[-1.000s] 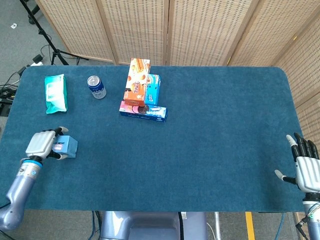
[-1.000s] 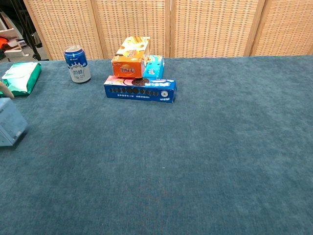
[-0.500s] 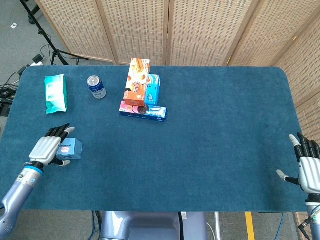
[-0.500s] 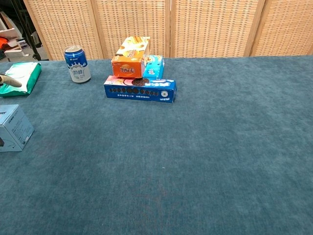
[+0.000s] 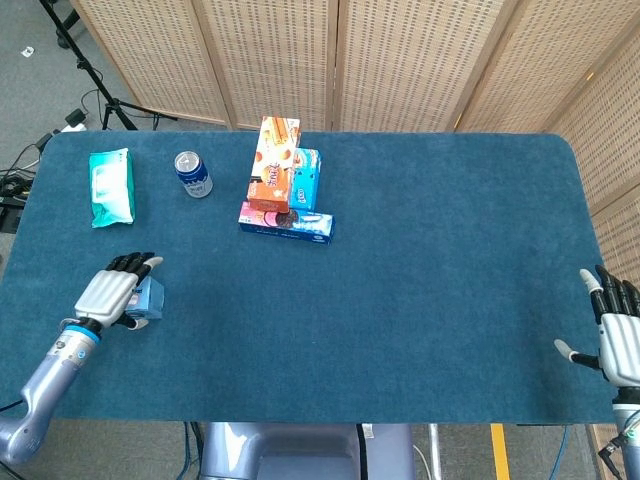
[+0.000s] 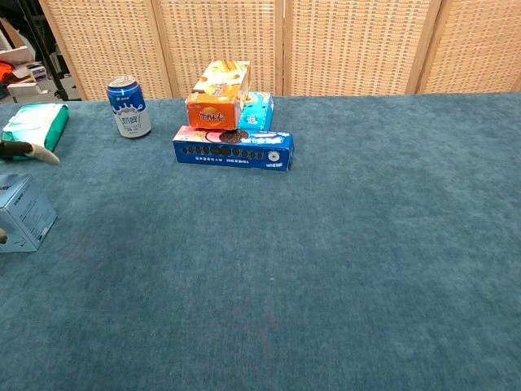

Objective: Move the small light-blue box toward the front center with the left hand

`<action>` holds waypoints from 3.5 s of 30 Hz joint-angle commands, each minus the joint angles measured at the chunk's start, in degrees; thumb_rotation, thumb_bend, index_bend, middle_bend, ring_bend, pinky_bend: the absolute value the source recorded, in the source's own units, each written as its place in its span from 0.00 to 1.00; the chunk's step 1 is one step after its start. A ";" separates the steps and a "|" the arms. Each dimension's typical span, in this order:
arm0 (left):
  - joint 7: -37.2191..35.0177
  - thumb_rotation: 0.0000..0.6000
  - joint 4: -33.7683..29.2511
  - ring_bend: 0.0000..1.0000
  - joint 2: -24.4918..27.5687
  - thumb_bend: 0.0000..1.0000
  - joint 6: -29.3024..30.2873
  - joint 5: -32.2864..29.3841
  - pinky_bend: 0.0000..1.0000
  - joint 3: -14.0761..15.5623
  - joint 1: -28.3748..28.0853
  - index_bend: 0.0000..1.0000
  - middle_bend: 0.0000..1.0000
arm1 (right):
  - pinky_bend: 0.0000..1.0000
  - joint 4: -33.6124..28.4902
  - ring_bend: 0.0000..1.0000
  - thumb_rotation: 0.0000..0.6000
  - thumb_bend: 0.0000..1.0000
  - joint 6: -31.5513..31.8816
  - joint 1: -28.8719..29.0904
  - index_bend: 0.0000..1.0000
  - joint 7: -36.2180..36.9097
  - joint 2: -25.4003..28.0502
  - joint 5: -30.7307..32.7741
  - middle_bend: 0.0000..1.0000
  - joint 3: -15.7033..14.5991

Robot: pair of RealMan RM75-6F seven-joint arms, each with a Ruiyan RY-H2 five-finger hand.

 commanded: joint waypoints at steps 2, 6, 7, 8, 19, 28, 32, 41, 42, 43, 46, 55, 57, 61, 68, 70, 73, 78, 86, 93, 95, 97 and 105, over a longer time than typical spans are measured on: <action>1.24 1.00 0.23 0.27 -0.59 0.00 0.06 -0.47 0.23 -0.36 -0.39 0.40 0.38 | 0.00 -0.03 0.00 1.00 0.00 0.04 -0.08 0.00 0.41 0.11 0.17 0.00 0.13; 4.87 1.00 -0.29 0.34 -0.66 0.00 0.82 -3.46 0.29 -0.64 -0.24 0.47 0.46 | 0.00 -0.07 0.00 1.00 0.00 -0.40 -0.09 0.00 1.18 0.39 0.50 0.00 0.19; 6.00 1.00 -0.55 0.34 -0.66 0.00 0.94 -4.65 0.29 -0.76 -0.25 0.47 0.46 | 0.00 -0.04 0.00 1.00 0.00 -0.43 -0.08 0.00 1.23 0.40 0.57 0.00 0.23; 6.88 1.00 -0.84 0.34 -0.63 0.00 1.01 -5.86 0.30 -0.89 -0.24 0.47 0.46 | 0.00 -0.03 0.00 1.00 0.00 -0.47 -0.09 0.00 1.32 0.41 0.60 0.00 0.23; -7.90 1.00 -2.47 0.35 0.55 0.00 4.14 -1.48 0.34 -3.93 2.73 0.47 0.46 | 0.00 -0.31 0.00 1.00 0.00 -0.35 -0.21 0.00 1.86 0.65 0.57 0.00 0.34; -47.44 1.00 9.45 0.35 -7.13 0.00 17.92 19.95 0.34 -3.44 6.82 0.48 0.46 | 0.00 -0.30 0.00 1.00 0.00 -0.40 -0.21 0.00 1.72 0.59 0.43 0.00 0.26; -65.86 1.00 20.21 0.35 -18.22 0.00 23.41 23.16 0.34 -2.64 7.33 0.49 0.46 | 0.00 -0.14 0.00 1.00 0.00 -0.91 0.07 0.00 1.22 0.27 0.40 0.00 0.11; -82.81 1.00 40.38 0.34 -31.43 0.00 24.24 24.80 0.34 -1.05 5.33 0.50 0.46 | 0.00 0.33 0.00 1.00 0.00 -1.29 0.24 0.00 1.25 0.08 0.84 0.00 0.28; -83.68 1.00 41.34 0.34 -32.06 0.00 23.94 24.66 0.34 -0.98 5.17 0.50 0.46 | 0.00 0.38 0.00 1.00 0.00 -1.31 0.23 0.00 1.33 0.09 0.91 0.00 0.31; -84.16 1.00 41.94 0.34 -32.42 0.00 23.77 24.59 0.34 -0.93 5.06 0.50 0.46 | 0.00 0.41 0.00 1.00 0.00 -1.30 0.22 0.00 1.39 0.10 0.96 0.00 0.34; -85.05 1.00 44.58 0.34 -33.97 0.00 23.68 24.46 0.34 -0.65 4.80 0.50 0.46 | 0.00 0.53 0.00 1.00 0.00 -1.24 0.11 0.00 1.75 0.20 1.28 0.00 0.50; -80.59 1.00 47.78 0.00 -34.36 0.00 22.69 25.13 0.11 1.65 4.81 0.41 0.03 | 0.00 0.58 0.00 1.00 0.00 -1.40 0.07 0.00 2.41 0.45 1.54 0.00 0.68; -78.64 1.00 47.19 0.00 -33.33 0.00 21.89 25.60 0.05 2.72 4.83 0.31 0.00 | 0.00 0.53 0.00 1.00 0.00 -1.38 0.06 0.00 2.45 0.46 1.48 0.00 0.66; -75.65 1.00 45.42 0.00 -31.29 0.00 22.00 25.84 0.00 3.66 5.35 0.21 0.00 | 0.00 0.36 0.00 1.00 0.00 -1.36 0.02 0.00 2.47 0.54 1.40 0.00 0.61; -65.98 1.00 35.16 0.00 -23.44 0.00 30.39 27.23 0.00 3.35 7.82 0.16 0.00 | 0.00 -0.30 0.00 1.00 0.00 -0.65 -0.25 0.00 2.13 0.67 0.76 0.00 0.40; -60.26 1.00 28.29 0.00 -20.02 0.00 29.95 26.81 0.00 3.24 8.01 0.15 0.00 | 0.00 -0.50 0.00 1.00 0.00 -0.42 -0.34 0.00 2.06 0.72 0.62 0.00 0.38; -48.57 1.00 17.10 0.00 -14.92 0.00 25.78 23.70 0.00 2.19 7.52 0.14 0.00 | 0.00 -0.71 0.00 1.00 0.00 -0.23 -0.41 0.00 2.05 0.81 0.39 0.00 0.32; -32.57 1.00 -0.98 0.00 -10.62 0.00 13.79 9.07 0.00 -3.04 4.88 0.14 0.00 | 0.00 -0.67 0.00 1.00 0.00 -0.19 -0.44 0.00 2.08 0.86 0.21 0.00 0.24; -11.03 1.00 -11.31 0.00 -13.11 0.00 9.12 -12.34 0.00 -9.80 -0.12 0.14 0.00 | 0.00 -0.38 0.00 1.00 0.00 -0.47 -0.27 0.00 1.97 0.70 0.18 0.00 0.20; -5.31 1.00 -12.23 0.00 -14.44 0.00 7.26 -19.52 0.00 -11.40 -2.69 0.14 0.00 | 0.00 -0.21 0.00 1.00 0.00 -0.54 -0.29 0.00 2.18 0.71 0.58 0.00 0.39; -3.98 1.00 -11.80 0.00 -15.19 0.00 7.74 -20.61 0.00 -11.62 -3.14 0.14 0.00 | 0.00 -0.21 0.00 1.00 0.00 -0.54 -0.28 0.00 2.20 0.73 0.55 0.00 0.40; -3.04 1.00 -11.59 0.00 -15.63 0.00 8.00 -21.56 0.00 -11.67 -3.37 0.14 0.00 | 0.00 -0.21 0.00 1.00 0.00 -0.53 -0.28 0.00 2.21 0.73 0.58 0.00 0.42; 0.15 1.00 -9.86 0.00 -18.19 0.00 9.84 -26.30 0.10 -12.03 -3.84 0.14 0.00 | 0.00 -0.12 0.00 1.00 0.00 -0.76 -0.23 0.00 2.27 0.71 0.89 0.00 0.51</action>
